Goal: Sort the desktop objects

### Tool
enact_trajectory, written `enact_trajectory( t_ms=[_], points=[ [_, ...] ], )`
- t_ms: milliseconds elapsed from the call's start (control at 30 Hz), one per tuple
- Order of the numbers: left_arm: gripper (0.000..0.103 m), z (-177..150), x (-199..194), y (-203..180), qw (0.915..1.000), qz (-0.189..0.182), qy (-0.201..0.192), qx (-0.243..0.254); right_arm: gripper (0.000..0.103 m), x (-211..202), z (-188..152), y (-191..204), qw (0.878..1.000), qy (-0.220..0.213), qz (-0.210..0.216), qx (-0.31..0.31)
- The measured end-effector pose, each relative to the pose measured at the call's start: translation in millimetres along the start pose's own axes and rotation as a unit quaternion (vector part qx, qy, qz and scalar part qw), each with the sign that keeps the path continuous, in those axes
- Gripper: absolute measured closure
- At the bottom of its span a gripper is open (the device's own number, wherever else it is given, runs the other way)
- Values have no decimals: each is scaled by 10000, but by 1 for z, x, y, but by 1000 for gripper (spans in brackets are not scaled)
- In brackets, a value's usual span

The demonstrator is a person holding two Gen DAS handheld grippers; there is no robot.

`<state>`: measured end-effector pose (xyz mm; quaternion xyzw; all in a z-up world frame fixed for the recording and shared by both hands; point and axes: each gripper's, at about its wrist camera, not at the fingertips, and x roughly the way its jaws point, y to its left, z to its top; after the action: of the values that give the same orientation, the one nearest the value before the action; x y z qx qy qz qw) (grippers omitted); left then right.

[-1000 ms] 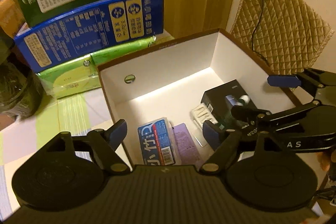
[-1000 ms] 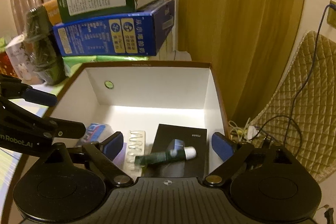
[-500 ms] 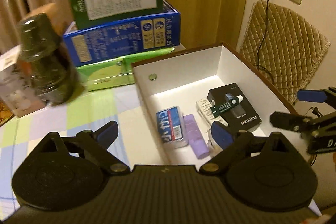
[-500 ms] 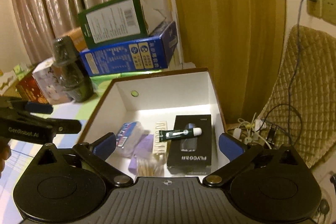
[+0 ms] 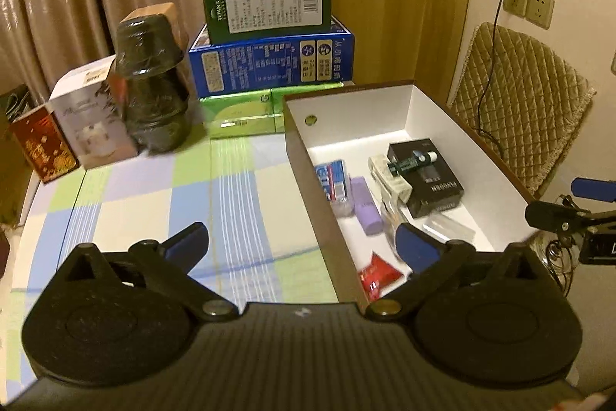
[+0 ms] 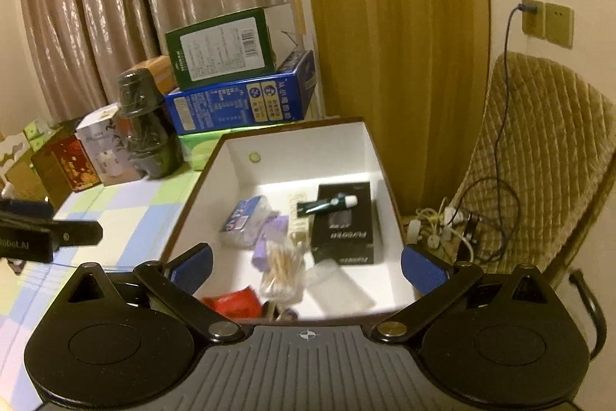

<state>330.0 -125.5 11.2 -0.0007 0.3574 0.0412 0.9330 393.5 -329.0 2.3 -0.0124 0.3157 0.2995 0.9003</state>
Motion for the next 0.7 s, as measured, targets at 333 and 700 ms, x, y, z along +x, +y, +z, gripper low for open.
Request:
enact_trajectory(
  t_ms=[333, 700],
  points=[
    [1, -48, -46, 0, 9998, 81, 90, 174, 2, -41, -41, 23, 9998, 134, -89, 83],
    [1, -76, -104, 8, 9999, 31, 101, 130, 2, -88, -82, 55, 9994, 258, -167, 184]
  ],
)
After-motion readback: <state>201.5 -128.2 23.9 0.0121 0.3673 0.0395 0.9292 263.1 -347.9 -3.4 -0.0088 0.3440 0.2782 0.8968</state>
